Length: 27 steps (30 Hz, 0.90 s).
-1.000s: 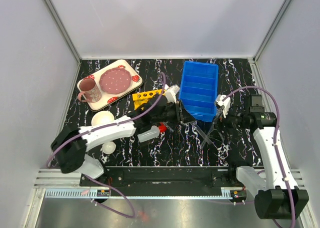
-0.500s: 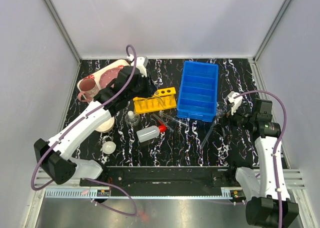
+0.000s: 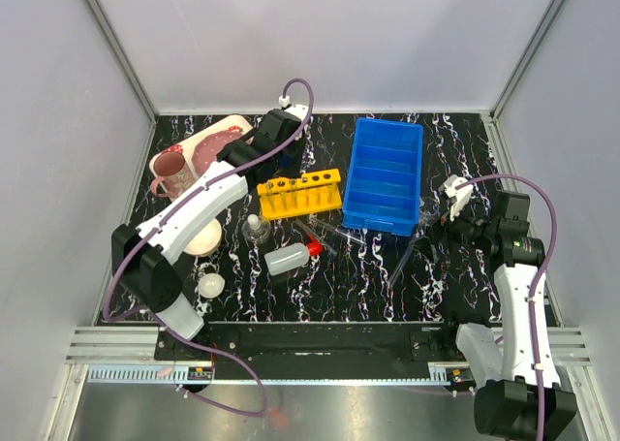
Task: Organize the chemistry lab equipment
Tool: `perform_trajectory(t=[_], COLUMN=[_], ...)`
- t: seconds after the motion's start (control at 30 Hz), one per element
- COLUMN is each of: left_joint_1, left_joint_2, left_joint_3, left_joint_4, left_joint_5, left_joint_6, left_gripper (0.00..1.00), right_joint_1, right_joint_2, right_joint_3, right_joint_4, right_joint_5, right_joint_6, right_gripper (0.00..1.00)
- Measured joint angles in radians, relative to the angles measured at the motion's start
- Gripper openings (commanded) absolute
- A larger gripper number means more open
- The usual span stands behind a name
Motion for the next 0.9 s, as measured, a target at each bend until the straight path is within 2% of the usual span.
perform_trajectory(t=[0.47, 0.9], left_joint_1=[0.015, 0.045], left_joint_2=[0.046, 0.049], left_joint_3=[0.051, 0.067], left_joint_4=[-0.03, -0.028], left_joint_5=[-0.014, 0.028], left_joint_6=[0.046, 0.042], left_gripper=[0.18, 0.18], right_joint_1=[-0.008, -0.016], right_joint_2=[0.0, 0.0], right_joint_3=[-0.001, -0.001], right_joint_4=[0.0, 0.0], right_joint_5=[-0.004, -0.005], right_joint_6=[0.0, 0.0], right_gripper=[1.0, 1.0])
